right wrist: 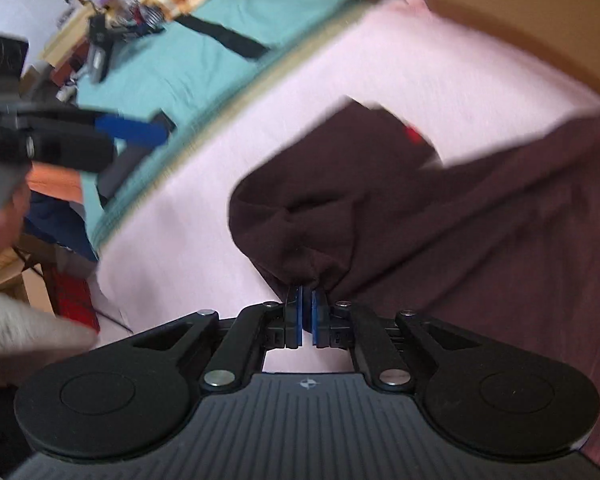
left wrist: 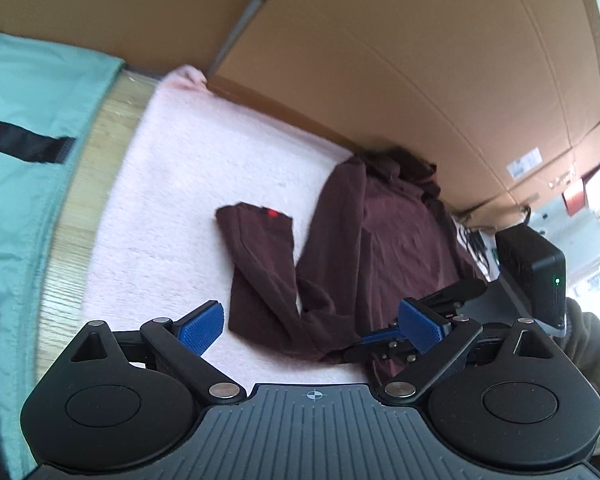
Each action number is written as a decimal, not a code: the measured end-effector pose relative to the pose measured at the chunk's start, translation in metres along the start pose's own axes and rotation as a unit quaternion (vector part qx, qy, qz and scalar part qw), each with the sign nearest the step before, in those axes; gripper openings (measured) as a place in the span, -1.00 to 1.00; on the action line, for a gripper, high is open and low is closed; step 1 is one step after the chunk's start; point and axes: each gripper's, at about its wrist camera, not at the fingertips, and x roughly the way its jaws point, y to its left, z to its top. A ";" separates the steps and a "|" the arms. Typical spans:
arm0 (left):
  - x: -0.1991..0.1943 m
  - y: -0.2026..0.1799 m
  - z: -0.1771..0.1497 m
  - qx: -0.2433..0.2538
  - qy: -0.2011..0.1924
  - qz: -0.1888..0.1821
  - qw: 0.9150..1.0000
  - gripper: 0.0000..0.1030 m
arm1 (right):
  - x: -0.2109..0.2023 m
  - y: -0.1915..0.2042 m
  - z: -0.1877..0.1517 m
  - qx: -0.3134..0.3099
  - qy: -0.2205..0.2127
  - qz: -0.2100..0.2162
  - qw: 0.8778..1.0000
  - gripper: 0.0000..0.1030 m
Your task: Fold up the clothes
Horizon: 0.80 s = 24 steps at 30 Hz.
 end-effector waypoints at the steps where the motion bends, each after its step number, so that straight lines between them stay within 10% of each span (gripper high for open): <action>1: 0.008 -0.001 0.001 0.002 0.008 0.001 1.000 0.92 | 0.000 -0.004 -0.007 0.012 0.003 -0.005 1.000 -0.80; 7: 0.046 -0.004 0.023 0.007 0.005 0.039 0.999 0.92 | -0.031 -0.011 -0.025 0.087 -0.052 0.001 0.995 0.02; 19: 0.093 0.018 0.050 -0.062 0.034 0.100 0.992 0.67 | -0.061 -0.013 -0.073 0.170 -0.108 -0.031 0.979 0.16; 20: 0.094 0.016 0.051 -0.062 0.032 0.102 0.992 0.58 | -0.063 -0.014 -0.076 0.181 -0.111 -0.034 0.977 0.16; 22: 0.096 0.014 0.055 -0.064 0.031 0.101 0.992 -0.32 | -0.063 -0.017 -0.081 0.198 -0.115 -0.038 0.973 0.20; 24: 0.096 0.010 0.057 -0.062 0.023 0.109 0.992 -0.64 | -0.063 -0.019 -0.087 0.208 -0.117 -0.039 0.970 0.23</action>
